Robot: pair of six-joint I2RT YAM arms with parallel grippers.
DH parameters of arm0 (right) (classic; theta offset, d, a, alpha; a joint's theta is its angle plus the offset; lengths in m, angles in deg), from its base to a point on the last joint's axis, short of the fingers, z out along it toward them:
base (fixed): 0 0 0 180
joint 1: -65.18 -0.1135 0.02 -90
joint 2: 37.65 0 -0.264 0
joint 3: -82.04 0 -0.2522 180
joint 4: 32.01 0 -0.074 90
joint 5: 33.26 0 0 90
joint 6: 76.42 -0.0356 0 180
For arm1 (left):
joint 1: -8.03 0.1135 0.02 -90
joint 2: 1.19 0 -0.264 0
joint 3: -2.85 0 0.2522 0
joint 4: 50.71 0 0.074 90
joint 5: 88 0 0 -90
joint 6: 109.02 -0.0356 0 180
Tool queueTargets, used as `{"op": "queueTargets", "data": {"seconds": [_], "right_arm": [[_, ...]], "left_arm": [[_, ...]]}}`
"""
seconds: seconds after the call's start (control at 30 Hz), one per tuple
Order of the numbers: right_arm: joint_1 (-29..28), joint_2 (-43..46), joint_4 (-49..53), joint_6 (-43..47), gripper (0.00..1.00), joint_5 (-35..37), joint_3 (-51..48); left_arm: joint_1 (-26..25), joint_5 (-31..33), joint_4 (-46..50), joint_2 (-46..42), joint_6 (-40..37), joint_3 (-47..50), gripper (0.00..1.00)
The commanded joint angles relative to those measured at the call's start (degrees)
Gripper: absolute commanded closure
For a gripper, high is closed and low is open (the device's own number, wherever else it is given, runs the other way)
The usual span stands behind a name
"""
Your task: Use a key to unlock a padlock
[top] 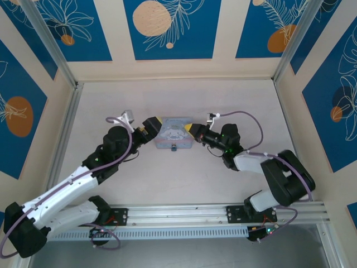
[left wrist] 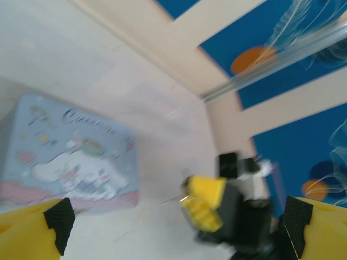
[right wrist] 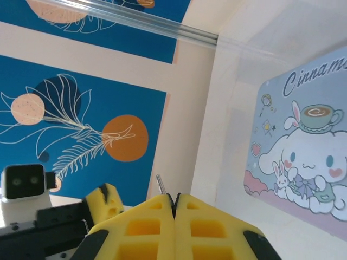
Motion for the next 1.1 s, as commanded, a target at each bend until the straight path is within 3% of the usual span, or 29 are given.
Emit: {"op": "queueTargets", "data": {"seconds": [0.0,0.13,0.37,0.57,0.77,1.07], "right_arm": [[1.12,5.45,16.51,7.22,1.00,-1.94,1.24],[1.98,8.49,25.73,10.44,1.00,-2.05,3.57],[1.93,6.54,27.88,10.89,1.00,-3.00,6.56],[1.08,4.03,28.09,9.67,1.00,-1.68,7.90],[0.69,0.54,29.06,9.81,1.00,-1.80,10.38],[2.33,-3.22,30.60,10.22,1.00,-3.31,14.63]], "left_arm": [[0.08,-5.64,13.43,-0.11,-10.12,-1.24,0.00],[0.06,-9.59,13.16,0.72,-14.77,1.32,0.00],[-0.25,-13.39,1.95,4.76,-16.57,10.32,0.01],[-0.50,-12.56,-8.38,12.57,-19.57,13.31,0.03],[-1.14,-13.26,-19.11,25.33,-25.17,10.54,0.11],[-2.09,-8.23,-33.97,38.62,-27.71,9.00,0.19]]}}
